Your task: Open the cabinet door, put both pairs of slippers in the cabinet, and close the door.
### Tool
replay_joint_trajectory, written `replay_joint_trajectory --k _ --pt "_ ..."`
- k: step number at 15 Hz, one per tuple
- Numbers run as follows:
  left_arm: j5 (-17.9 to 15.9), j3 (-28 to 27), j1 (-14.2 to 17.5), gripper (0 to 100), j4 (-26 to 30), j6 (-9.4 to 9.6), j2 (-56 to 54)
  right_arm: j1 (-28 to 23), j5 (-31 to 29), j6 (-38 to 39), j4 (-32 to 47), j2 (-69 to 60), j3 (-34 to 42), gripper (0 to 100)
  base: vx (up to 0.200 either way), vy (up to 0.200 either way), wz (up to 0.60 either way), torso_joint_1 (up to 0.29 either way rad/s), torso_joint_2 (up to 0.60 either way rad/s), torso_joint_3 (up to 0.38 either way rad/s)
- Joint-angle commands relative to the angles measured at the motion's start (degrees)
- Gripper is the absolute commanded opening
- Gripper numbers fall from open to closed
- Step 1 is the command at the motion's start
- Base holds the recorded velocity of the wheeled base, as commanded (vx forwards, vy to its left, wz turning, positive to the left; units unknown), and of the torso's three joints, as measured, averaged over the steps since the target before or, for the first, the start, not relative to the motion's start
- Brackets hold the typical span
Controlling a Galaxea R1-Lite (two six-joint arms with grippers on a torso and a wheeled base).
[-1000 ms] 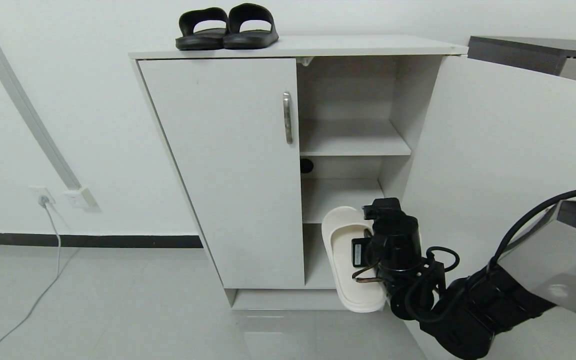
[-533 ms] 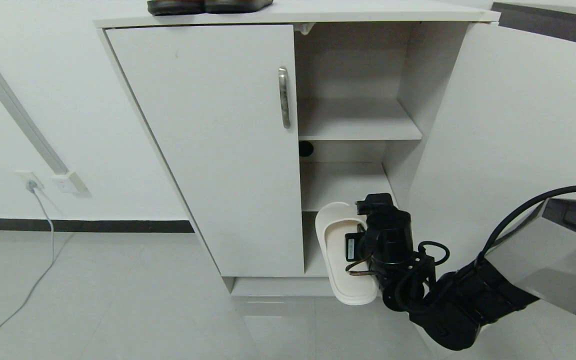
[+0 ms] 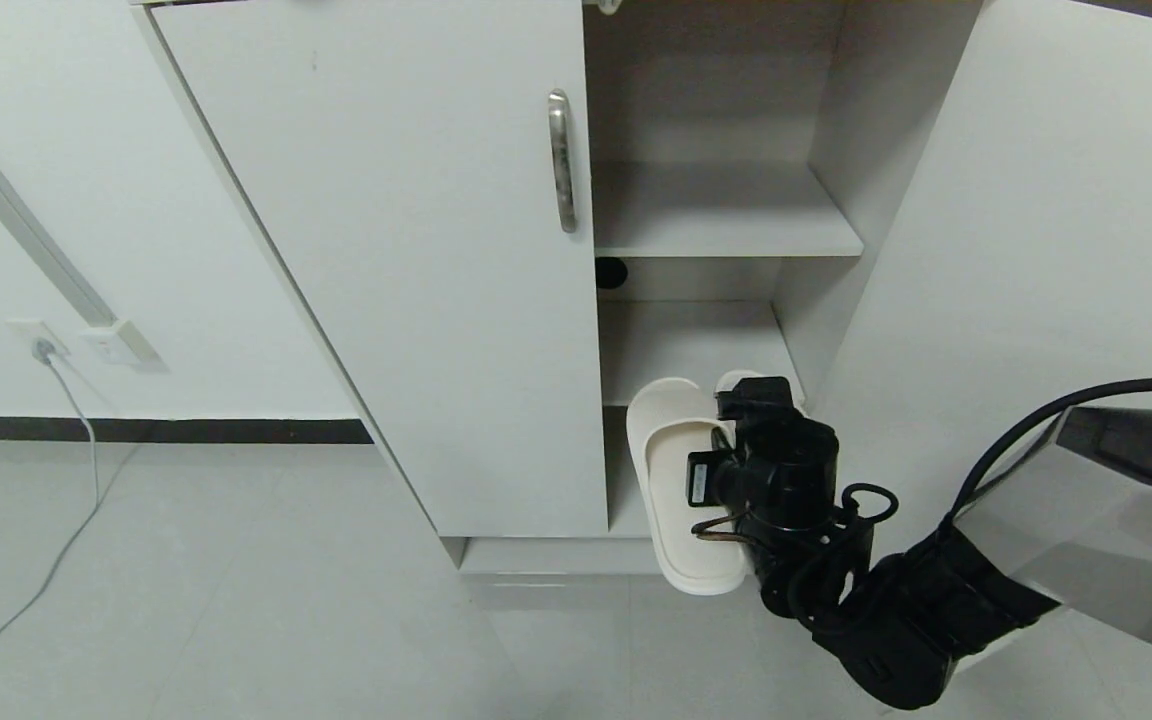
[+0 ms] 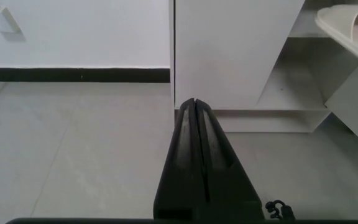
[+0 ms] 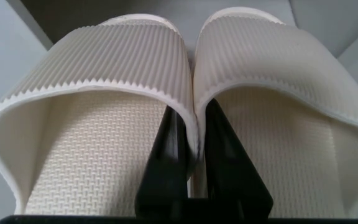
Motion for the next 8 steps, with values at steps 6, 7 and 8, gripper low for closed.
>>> replay_joint_trajectory --k 6,7,8 --pt "0.00 -0.01 -0.02 0 -0.01 -0.11 0.09 -0.48 -0.47 -4.71 -8.43 5.84 0.76 0 0.000 0.000 0.00 0.000 0.00 0.000" --pt "0.00 -0.01 -0.02 0 -0.01 -0.11 0.09 -0.48 -0.47 -4.71 -8.52 5.84 0.76 0 0.000 0.000 0.00 0.000 0.00 0.000" --pt "0.00 -0.01 -0.02 0 -0.01 -0.11 0.09 -0.48 -0.47 -4.80 -8.61 5.84 0.76 0 0.000 0.000 0.00 0.000 0.00 0.000"
